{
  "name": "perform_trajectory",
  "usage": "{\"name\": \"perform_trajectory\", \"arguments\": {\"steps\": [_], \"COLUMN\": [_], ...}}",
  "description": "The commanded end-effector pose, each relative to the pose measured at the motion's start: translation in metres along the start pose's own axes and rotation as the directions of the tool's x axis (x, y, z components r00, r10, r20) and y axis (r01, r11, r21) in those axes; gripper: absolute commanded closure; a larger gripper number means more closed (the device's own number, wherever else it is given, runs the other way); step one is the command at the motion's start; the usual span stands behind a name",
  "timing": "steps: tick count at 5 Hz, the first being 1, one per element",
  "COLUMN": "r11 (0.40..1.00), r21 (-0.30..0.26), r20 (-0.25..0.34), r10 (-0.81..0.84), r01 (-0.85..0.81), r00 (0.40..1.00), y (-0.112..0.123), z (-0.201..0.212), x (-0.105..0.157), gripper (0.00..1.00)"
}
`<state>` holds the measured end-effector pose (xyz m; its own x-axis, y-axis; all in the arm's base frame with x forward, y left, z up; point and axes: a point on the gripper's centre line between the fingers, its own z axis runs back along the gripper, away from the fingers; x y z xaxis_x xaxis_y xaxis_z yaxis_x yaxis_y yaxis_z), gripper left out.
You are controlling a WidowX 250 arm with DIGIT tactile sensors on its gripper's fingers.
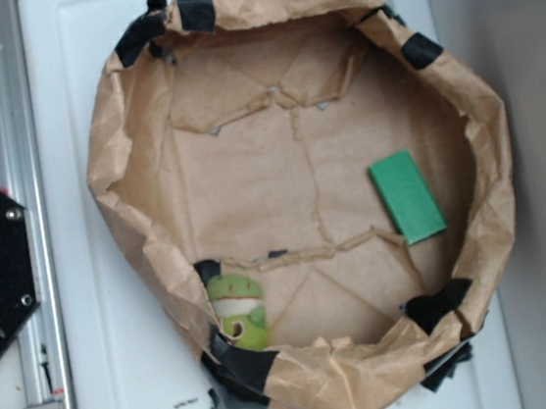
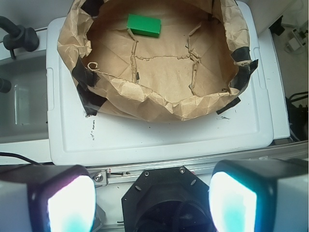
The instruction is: Grab the green animal.
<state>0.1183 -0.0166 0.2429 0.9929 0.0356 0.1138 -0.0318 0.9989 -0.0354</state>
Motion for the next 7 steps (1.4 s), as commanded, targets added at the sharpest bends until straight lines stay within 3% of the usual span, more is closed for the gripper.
{"name": "perform_trajectory", "arguments": {"steps": [1,2,3,4,5,7], "r11": [1.0,0.975,0.895,0.821,0.719,0.719], "r21": [0.0,-0.002,0.052,0.067,0.08,0.08], "r20": [0.0,-0.008,-0.108,-0.121,-0.266,-0.266], "r10": [0.0,0.224,0.446,0.57,0.683,0.683], "r01": [0.0,-0.224,-0.443,-0.566,-0.69,-0.69], "r00": [1.0,0.975,0.889,0.813,0.68,0.68], "y": [0.0,0.009,0.022,0.026,0.022,0.022], "z": [0.0,-0.038,-0.067,-0.087,-0.137,-0.137], "x": [0.0,0.046,0.087,0.109,0.11,0.11], "gripper": [0.0,0.0,0.0,0.0,0.0,0.0]}}
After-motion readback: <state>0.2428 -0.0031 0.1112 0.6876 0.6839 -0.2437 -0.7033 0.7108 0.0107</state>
